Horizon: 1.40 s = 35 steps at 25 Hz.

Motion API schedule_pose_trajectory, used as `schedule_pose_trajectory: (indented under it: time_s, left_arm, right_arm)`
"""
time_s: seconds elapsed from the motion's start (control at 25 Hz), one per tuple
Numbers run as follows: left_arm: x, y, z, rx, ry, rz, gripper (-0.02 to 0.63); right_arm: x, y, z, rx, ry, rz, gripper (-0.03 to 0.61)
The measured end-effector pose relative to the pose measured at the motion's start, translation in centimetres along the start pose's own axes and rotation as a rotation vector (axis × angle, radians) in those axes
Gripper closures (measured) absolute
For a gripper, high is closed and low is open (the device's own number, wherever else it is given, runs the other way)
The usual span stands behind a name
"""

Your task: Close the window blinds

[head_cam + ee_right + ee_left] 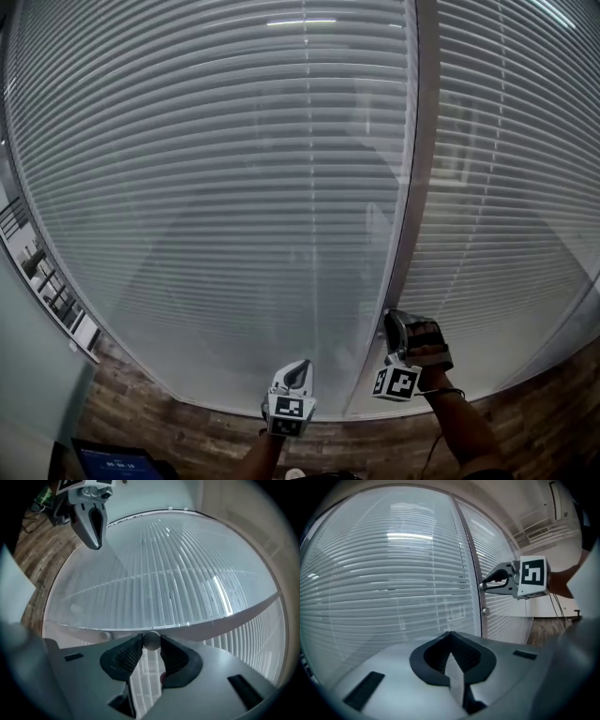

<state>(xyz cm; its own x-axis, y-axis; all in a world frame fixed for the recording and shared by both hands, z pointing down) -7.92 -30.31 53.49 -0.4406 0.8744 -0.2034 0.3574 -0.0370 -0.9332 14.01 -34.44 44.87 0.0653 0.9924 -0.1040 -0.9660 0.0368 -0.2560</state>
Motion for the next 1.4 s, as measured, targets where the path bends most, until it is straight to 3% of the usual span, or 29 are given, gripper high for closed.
schedule_pose_trajectory:
  time_s: [0.12,0.24,0.44,0.64,0.8,0.96,1.08,1.2,1.36,1.4]
  left_arm:
    - [-0.2,-0.2,0.4,-0.001,0.006,0.009,0.620]
    - [-0.1,0.6,0.8,0.028,0.018,-0.005,0.620]
    - [-0.2,0.1,0.9,0.012,0.023,-0.008,0.621]
    - [-0.3,-0.2,1.4,0.007,0.026,-0.016,0.620]
    - [1.2,0.8,2.0,0.046,0.006,0.004,0.620]
    - [1.0,0.1,1.3,0.031,0.012,-0.035,0.621]
    - [2.0,0.5,2.5,0.040,0.006,-0.064,0.621]
    - [4.0,1.4,4.1,0.038,-0.007,-0.081,0.621]
    - [5.7,2.3,5.0,0.047,-0.004,-0.104,0.621]
    - [5.9,2.3,5.1,0.059,0.002,-0.103,0.620]
  right_arm:
    - [-0.1,-0.1,0.3,0.063,-0.018,-0.008,0.459]
    - [-0.2,-0.2,0.2,0.061,-0.022,-0.026,0.459]
    - [-0.5,-1.0,0.5,-0.021,-0.045,-0.056,0.457]
    - [-0.3,-1.8,0.2,-0.183,-0.030,-0.095,0.456]
    - [1.7,-1.7,-0.7,-0.384,-0.073,-0.095,0.454]
    - [3.5,-2.7,0.2,-0.812,-0.073,-0.086,0.456]
    - [4.0,-1.1,1.4,-1.097,-0.043,-0.110,0.456]
    - [5.7,1.5,1.1,-1.208,-0.046,-0.122,0.459]
    - [7.7,2.9,-0.1,-1.291,-0.067,-0.100,0.575]
    - [8.0,3.0,-0.2,-1.314,-0.056,-0.077,0.575]
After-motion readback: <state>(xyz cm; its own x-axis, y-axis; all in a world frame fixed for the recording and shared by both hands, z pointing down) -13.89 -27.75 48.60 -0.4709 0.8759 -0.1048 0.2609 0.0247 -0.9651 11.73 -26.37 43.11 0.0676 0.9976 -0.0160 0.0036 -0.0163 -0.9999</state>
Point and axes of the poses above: the fingertips, and each gripper's own axes: x backward along the fingers, z to its left, y out of its top, the point moved 10 cm from there along x, backward along the fingers, and after that the axes turned 12 degrees about -x, right-handed, at the moved point
